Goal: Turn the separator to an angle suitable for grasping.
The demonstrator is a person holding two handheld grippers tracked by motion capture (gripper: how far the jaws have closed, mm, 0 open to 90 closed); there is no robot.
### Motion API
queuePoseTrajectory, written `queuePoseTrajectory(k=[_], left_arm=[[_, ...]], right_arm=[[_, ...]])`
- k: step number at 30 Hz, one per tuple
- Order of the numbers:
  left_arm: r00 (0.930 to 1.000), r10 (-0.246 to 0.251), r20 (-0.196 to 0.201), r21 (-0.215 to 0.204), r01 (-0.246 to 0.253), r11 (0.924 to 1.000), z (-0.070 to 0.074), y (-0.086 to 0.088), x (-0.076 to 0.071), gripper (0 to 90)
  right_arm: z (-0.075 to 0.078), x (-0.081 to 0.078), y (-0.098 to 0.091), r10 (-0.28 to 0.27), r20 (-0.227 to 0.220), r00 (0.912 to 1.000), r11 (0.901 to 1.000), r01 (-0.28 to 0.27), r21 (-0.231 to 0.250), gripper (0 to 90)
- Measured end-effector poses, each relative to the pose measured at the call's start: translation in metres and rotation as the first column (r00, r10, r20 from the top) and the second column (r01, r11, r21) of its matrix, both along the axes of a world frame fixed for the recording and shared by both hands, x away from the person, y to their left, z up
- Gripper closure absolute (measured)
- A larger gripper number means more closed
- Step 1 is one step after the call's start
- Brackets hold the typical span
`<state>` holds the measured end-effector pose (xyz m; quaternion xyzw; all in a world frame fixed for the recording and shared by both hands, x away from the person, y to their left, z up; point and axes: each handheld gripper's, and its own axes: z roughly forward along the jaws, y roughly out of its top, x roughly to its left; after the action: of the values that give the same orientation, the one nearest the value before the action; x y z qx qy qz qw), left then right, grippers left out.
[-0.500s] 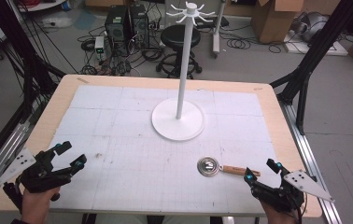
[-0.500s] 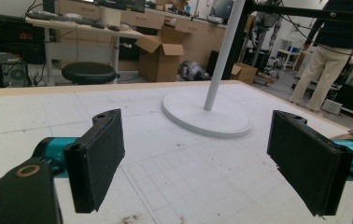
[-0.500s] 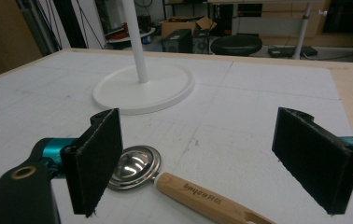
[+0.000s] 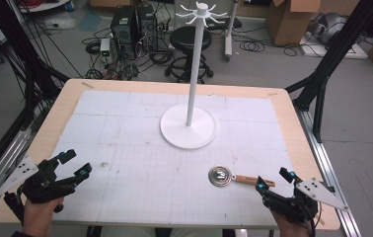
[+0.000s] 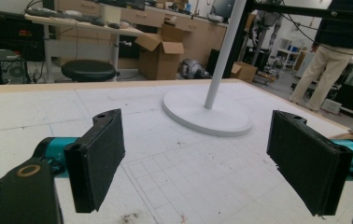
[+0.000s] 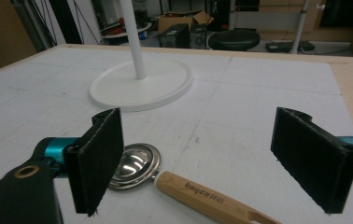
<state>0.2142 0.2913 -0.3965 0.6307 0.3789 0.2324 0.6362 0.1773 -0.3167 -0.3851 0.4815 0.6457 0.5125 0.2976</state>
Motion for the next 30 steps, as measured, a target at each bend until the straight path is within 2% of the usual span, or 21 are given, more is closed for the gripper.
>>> queuePoseTrajectory(k=[1, 2, 3, 7, 8, 9, 12, 14, 16, 18, 19, 24, 27, 30], left_arm=[[1.0, 0.002, 0.0, -0.001, -0.002, 1.0, 0.0, 0.0, 0.0, 19.4], [1.0, 0.003, -0.002, -0.008, -0.003, 1.0, 0.0, 0.001, 0.0, 19.5], [1.0, 0.005, -0.004, -0.013, -0.005, 0.9999, 0.0, 0.002, 0.0, 19.5], [0.9999, 0.005, -0.013, -0.017, -0.006, 0.9998, -0.001, 0.003, 0.002, 19.4], [0.9998, 0.004, -0.017, -0.017, -0.005, 0.9998, -0.002, 0.002, 0.003, 20.1], [0.9998, 0.002, -0.02, -0.015, -0.003, 0.9999, -0.002, 0.002, 0.003, 20.1], [0.9998, 0.003, -0.022, -0.009, -0.003, 1.0, -0.002, 0.002, 0.003, 20.4], [0.9998, 0.004, -0.021, -0.006, -0.004, 1.0, -0.002, 0.002, 0.003, 21.2], [0.9997, 0.006, -0.024, -0.007, -0.006, 1.0, -0.002, 0.002, 0.003, 21.2], [0.9996, 0.009, -0.025, -0.008, -0.009, 0.9999, -0.002, 0.002, 0.003, 21.1], [0.9996, 0.01, -0.025, -0.01, -0.01, 0.9999, -0.002, 0.002, 0.003, 21.1], [0.9995, 0.011, -0.03, -0.007, -0.011, 0.9999, -0.002, 0.003, 0.003, 21.2], [0.9995, 0.011, -0.031, -0.007, -0.011, 0.9999, -0.003, 0.003, 0.003, 21.2], [0.9993, 0.016, -0.032, -0.011, -0.017, 0.9998, -0.003, 0.004, 0.003, 21.3]], right_arm=[[0.0, 0.001, 0.001, 0.007, -0.003, 1.0, 1.0, -0.007, 0.001, 21.8], [-0.001, 0.001, 0.002, 0.03, -0.017, 0.9994, 0.9996, -0.03, -0.002, 29.1], [-0.001, 0.001, 0.002, 0.03, -0.017, 0.9994, 0.9996, -0.03, -0.002, 29.1], [-0.007, 0.004, 0.003, 0.073, -0.064, 0.9952, 0.9971, -0.074, -0.015, 33.0], [-0.012, 0.01, 0.005, 0.11, -0.094, 0.9895, 0.9936, -0.112, -0.017, 43.8], [-0.012, 0.01, 0.005, 0.11, -0.094, 0.9895, 0.9936, -0.112, -0.017, 43.8], [-0.021, 0.019, 0.012, 0.197, -0.154, 0.9682, 0.9782, -0.204, -0.036, 69.1], [-0.028, 0.026, 0.017, 0.211, -0.225, 0.9512, 0.9707, -0.231, -0.066, 81.0], [-0.037, 0.033, 0.022, 0.215, -0.299, 0.9298, 0.9611, -0.256, -0.104, 87.8], [-0.043, 0.038, 0.024, 0.203, -0.35, 0.9147, 0.9542, -0.265, -0.139, 89.1], [-0.045, 0.04, 0.025, 0.199, -0.368, 0.9083, 0.9538, -0.266, -0.14, 89.1], [-0.053, 0.048, 0.022, 0.167, -0.422, 0.891, 0.9428, -0.27, -0.196, 89.1], [-0.055, 0.051, 0.021, 0.158, -0.432, 0.8879, 0.9421, -0.266, -0.204, 89.1], [-0.056, 0.055, 0.02, 0.152, -0.425, 0.8921, 0.9466, -0.255, -0.197, 89.1]])
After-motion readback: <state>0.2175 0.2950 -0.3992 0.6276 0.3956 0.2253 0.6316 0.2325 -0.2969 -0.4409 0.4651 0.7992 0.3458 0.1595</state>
